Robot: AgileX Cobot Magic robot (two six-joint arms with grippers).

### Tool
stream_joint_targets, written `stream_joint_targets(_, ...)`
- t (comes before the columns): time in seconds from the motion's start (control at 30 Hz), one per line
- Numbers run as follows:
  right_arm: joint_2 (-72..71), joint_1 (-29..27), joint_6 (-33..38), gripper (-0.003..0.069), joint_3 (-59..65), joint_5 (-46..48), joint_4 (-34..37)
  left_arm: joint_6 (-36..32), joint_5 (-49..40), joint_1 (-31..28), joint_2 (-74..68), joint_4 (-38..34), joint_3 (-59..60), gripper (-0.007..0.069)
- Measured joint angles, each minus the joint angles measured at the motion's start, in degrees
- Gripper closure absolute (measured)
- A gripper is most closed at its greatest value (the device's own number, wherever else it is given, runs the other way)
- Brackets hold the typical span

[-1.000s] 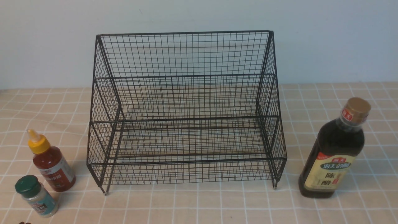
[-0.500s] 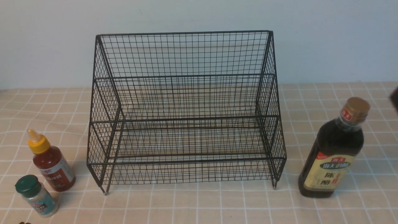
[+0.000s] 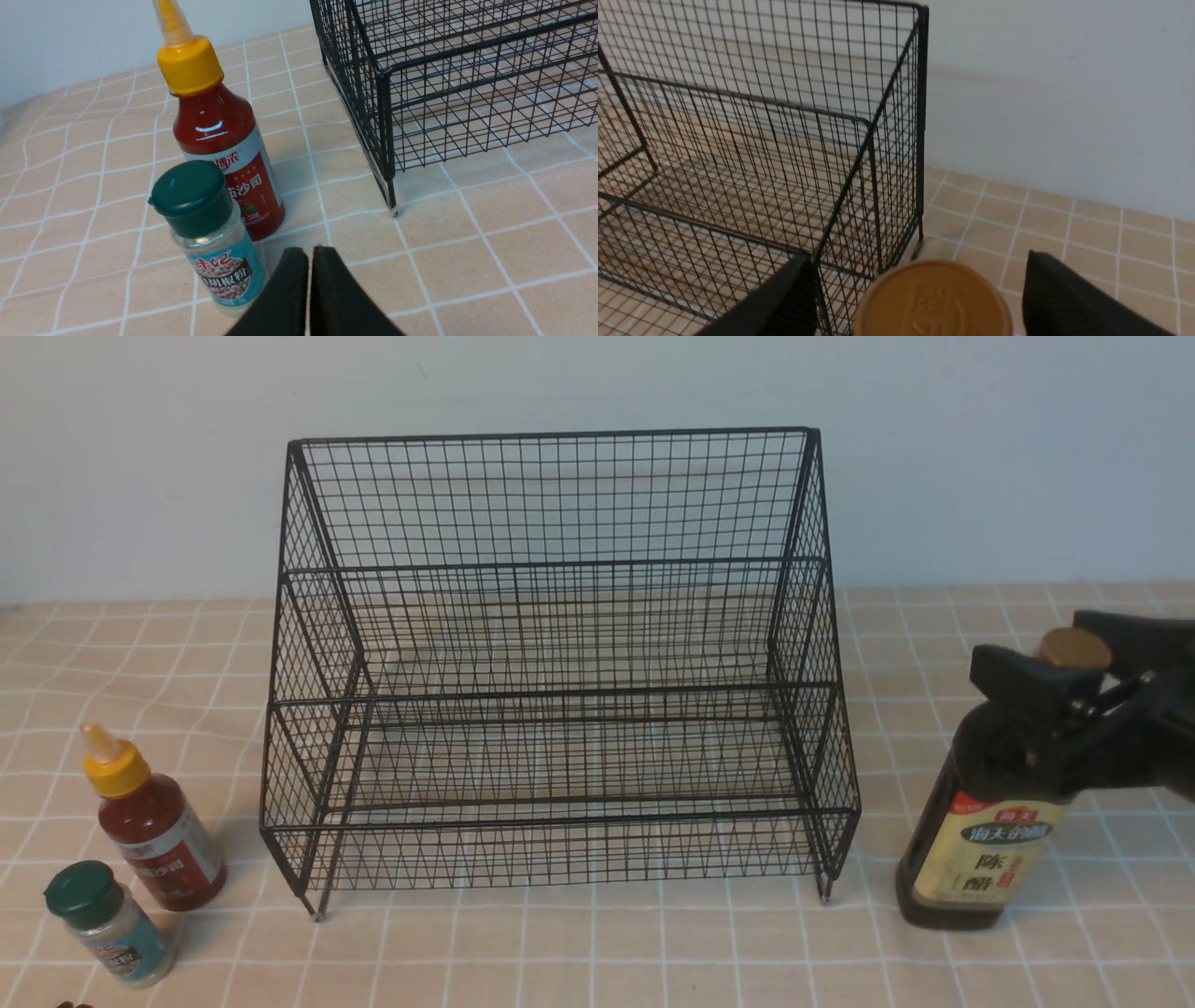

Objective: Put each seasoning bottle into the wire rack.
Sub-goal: Use the right arm to grab the condiment bottle closest to it, then use the right arm to put the condiment bottle back on the shelf

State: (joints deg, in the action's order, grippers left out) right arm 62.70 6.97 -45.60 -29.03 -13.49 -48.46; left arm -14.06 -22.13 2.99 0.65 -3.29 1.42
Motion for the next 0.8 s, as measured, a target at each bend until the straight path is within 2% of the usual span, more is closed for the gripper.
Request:
stream_joint_targets(0.07,1.4,0.0,0.0,0.0125,0.0,0.1,0.2,0.0,0.0,0.0,0.0,0.0,0.0,0.0631)
stream_joint_targets(0.13,2.3,0.0,0.0,0.0171,0.0,0.1,0.4,0.0,0.0,0.0,0.0,0.0,0.0,0.0631)
stream_joint_targets(0.2,2.8,0.0,0.0,0.0325,-0.3,0.1,0.5,0.0,0.0,0.0,0.0,0.0,0.0,0.0631)
stream_joint_targets(0.27,2.3,-0.1,0.1,0.0345,-1.1,1.2,0.0,0.0,0.0,0.0,0.0,0.0,0.0,0.0631)
stream_joint_targets(0.5,-5.1,0.0,-0.1,0.0342,-8.8,7.5,-2.3,0.0,0.0,0.0,0.0,0.0,0.0,0.0631)
stream_joint_targets(0.8,-7.8,0.0,-0.8,0.0344,-22.0,1.5,-6.2,0.0,0.0,0.0,0.0,0.0,0.0,0.0631)
